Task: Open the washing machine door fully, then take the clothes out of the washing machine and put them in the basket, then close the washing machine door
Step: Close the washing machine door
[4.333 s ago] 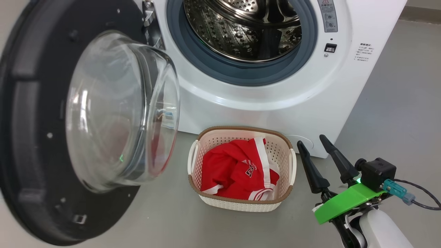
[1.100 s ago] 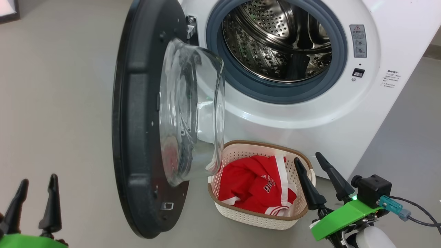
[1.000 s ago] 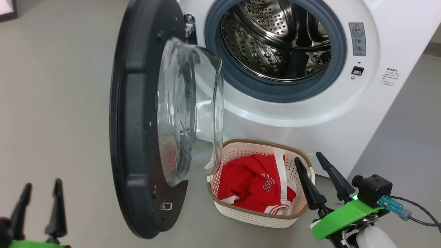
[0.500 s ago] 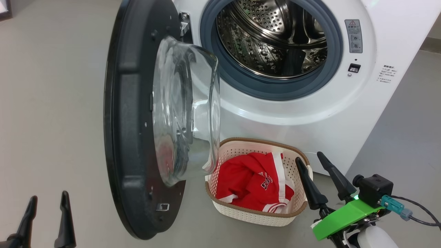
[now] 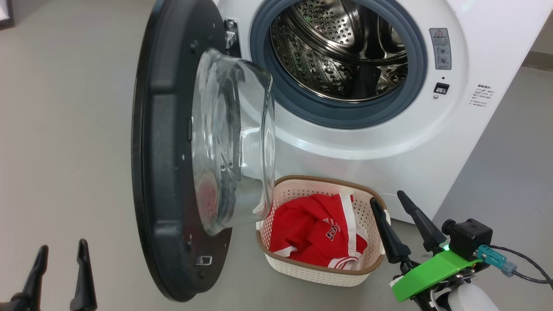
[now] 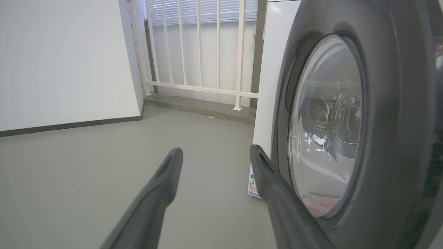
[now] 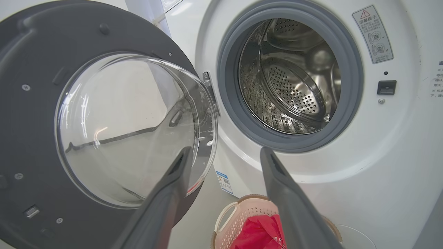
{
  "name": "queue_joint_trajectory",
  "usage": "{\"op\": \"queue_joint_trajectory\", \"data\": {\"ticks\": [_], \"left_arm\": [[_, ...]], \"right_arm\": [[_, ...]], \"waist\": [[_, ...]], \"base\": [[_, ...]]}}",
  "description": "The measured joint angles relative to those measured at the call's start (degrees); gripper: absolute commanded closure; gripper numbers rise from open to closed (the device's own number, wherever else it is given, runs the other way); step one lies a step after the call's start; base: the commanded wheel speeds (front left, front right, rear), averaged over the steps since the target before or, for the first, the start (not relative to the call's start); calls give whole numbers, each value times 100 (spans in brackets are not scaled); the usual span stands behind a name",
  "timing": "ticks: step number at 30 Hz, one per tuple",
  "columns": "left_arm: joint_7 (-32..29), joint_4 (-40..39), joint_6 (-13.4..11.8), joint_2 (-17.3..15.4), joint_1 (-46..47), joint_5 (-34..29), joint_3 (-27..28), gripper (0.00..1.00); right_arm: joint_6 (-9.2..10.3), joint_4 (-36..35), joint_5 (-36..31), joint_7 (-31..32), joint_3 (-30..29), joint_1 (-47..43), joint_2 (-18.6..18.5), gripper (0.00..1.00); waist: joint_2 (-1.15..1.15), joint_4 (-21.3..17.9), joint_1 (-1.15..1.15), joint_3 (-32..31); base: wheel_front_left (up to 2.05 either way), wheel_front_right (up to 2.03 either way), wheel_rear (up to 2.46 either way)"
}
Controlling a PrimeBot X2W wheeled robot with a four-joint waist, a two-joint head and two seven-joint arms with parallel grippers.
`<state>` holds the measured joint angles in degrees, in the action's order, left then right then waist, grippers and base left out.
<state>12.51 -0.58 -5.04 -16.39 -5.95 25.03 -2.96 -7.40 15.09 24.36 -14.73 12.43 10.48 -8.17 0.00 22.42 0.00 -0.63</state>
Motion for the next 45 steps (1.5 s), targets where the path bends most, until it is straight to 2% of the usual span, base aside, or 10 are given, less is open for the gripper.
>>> {"op": "queue_joint_trajectory", "data": {"ticks": [17, 18, 19, 21, 22, 26, 31, 38, 41, 45], "left_arm": [[-32, -63, -77, -19, 3, 2, -40, 0], [-33, -66, -77, -20, 3, 13, -41, 4], [-33, -73, -77, -20, 3, 24, -42, 38], [-40, -92, -76, -25, 3, 31, -44, 67], [-58, -110, -76, -38, 5, 33, -45, 100], [-216, -265, -14, -225, 47, 98, -18, 100], [-684, -715, 180, -417, 322, 710, 242, 100], [-1987, -894, 376, -590, 1383, 2356, 683, 100], [-2619, -851, 248, -561, 1741, 3158, 854, 100], [-3282, -624, -92, -555, 2199, 3945, 1080, 100]], "right_arm": [[0, -1, 0, 0, -11, 0, -18, 0], [0, -1, 0, 0, -14, 0, -18, 0], [0, -1, 0, 0, -16, 0, -18, 0], [0, -1, 0, 0, -16, 0, -16, 0], [0, -1, 0, 0, -19, 0, -16, 0], [0, -1, 0, 0, -29, 0, -18, 0], [0, -4, -5, 0, -53, 1, -19, 0], [0, -1, -5, 0, -48, 8, 13, 0], [0, -2, -5, 0, -49, 9, 26, 0], [0, -4, -5, 0, -74, 9, 30, 0]], "waist": [[0, 42, 0, 55], [0, 44, 0, 60], [0, 45, 0, 62], [0, 44, 0, 72], [0, 45, 0, 79], [0, 49, 0, 102], [0, 58, 0, 126], [0, -5, 0, 112], [0, -63, 0, 104], [0, -152, 0, 97]], "base": [[0, 0, 0], [0, 0, 0], [0, 0, 0], [0, 0, 0], [0, 0, 0], [0, 0, 0], [0, 0, 0], [0, 0, 0], [0, 0, 0], [0, 0, 0]]}}
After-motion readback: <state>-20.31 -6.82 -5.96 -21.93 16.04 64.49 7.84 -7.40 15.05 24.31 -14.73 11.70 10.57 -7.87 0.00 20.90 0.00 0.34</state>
